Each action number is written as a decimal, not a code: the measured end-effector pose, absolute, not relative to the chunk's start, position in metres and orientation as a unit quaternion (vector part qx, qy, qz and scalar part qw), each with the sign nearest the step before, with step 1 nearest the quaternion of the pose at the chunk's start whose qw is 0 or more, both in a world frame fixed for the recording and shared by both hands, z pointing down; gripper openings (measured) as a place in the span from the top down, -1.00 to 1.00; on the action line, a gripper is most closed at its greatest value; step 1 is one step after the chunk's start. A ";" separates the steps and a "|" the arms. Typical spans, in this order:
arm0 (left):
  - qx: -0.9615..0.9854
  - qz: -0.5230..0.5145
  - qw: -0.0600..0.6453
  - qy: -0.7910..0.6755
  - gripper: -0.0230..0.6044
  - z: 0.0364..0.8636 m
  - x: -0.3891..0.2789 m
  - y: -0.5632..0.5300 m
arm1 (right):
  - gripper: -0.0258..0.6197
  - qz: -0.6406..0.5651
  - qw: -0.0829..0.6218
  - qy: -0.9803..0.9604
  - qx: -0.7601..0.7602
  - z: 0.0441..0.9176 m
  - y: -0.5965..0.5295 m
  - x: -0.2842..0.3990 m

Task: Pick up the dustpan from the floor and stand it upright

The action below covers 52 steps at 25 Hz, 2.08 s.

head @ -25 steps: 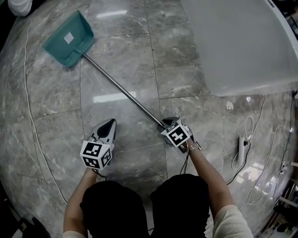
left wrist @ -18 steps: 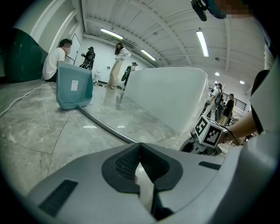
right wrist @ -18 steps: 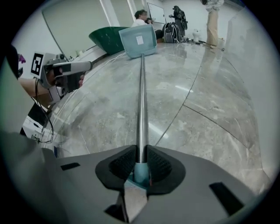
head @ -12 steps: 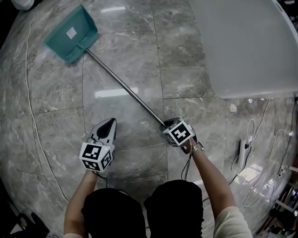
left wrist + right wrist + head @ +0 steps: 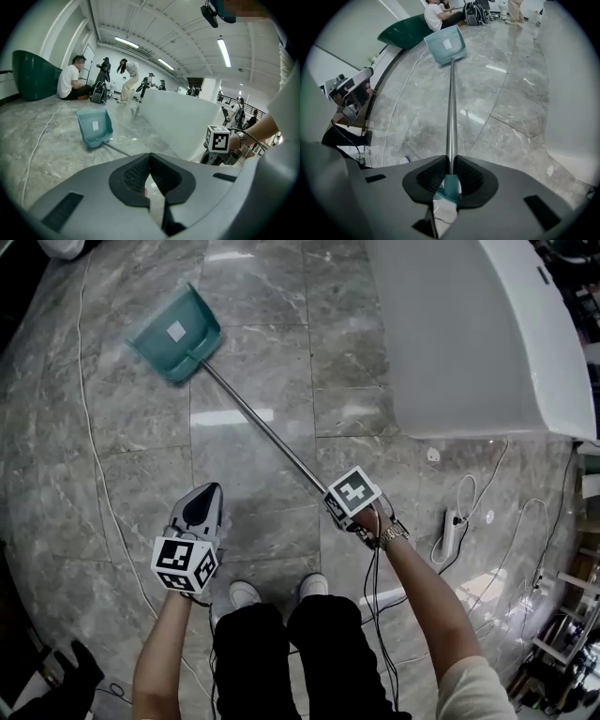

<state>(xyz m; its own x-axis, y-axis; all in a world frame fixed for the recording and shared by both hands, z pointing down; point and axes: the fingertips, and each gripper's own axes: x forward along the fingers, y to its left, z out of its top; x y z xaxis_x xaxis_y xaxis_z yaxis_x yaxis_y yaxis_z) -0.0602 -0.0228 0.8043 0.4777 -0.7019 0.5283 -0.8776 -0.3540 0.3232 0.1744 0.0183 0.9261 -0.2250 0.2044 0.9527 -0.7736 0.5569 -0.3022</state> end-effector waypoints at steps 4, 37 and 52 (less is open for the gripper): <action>0.802 0.136 0.288 -0.505 0.90 0.724 -0.069 -0.016 | 0.65 0.417 0.615 -0.632 0.222 0.857 0.027 0.175; 0.858 0.127 0.203 -0.454 0.90 0.364 -0.238 -0.118 | 0.65 0.430 0.808 -0.366 0.167 0.567 -0.048 0.024; 0.861 0.097 0.217 -0.449 0.90 0.331 -0.379 -0.256 | 0.64 0.373 0.879 -0.266 0.131 0.515 -0.156 -0.074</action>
